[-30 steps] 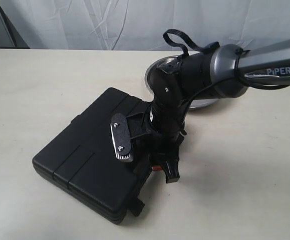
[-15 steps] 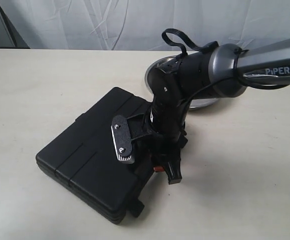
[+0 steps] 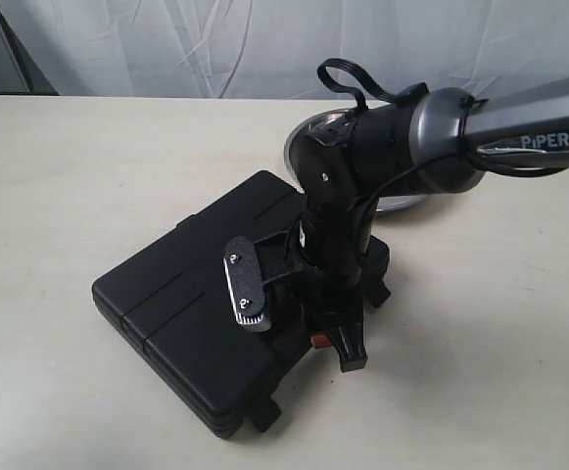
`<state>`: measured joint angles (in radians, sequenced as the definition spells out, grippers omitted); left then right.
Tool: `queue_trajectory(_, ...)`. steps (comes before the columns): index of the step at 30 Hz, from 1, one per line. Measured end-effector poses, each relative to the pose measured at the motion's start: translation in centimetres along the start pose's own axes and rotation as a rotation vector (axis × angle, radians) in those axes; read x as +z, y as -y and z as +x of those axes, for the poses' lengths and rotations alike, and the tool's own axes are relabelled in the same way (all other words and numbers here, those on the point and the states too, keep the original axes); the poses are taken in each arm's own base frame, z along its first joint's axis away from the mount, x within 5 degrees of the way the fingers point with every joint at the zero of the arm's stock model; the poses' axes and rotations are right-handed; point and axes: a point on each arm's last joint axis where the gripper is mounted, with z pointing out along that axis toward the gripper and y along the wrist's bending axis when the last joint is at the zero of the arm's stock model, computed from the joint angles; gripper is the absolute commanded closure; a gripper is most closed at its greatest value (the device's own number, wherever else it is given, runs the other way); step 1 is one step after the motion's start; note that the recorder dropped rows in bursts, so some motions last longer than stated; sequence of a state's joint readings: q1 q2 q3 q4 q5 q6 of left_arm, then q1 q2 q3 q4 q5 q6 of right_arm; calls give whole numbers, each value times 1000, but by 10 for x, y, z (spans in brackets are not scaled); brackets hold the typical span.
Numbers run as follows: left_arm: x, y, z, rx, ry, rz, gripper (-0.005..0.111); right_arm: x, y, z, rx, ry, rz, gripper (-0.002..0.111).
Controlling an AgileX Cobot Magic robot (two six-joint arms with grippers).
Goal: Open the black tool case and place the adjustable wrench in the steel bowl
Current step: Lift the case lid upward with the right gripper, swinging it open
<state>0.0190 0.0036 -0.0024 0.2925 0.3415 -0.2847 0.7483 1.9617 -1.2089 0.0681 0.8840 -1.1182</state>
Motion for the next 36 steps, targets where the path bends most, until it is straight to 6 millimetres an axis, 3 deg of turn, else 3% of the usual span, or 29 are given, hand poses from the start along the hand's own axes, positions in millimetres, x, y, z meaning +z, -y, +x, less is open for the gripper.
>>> queue_trajectory(10,0,0,0,0,0,0,107,4,1,0,-4,-8,-3,87)
queue_trajectory(12,0,0,0,0,0,0,107,6,1,0,-5,-12,0,94)
queue_trajectory(13,0,0,0,0,0,0,107,6,1,0,-6,-14,1,107)
queue_trajectory(14,0,0,0,0,0,0,107,6,1,0,-3,-14,1,109)
queue_trajectory(21,0,0,0,0,0,0,107,7,1,0,9,-15,2,109)
queue_trajectory(36,0,0,0,0,0,0,107,-17,-3,-2,57,39,49,109)
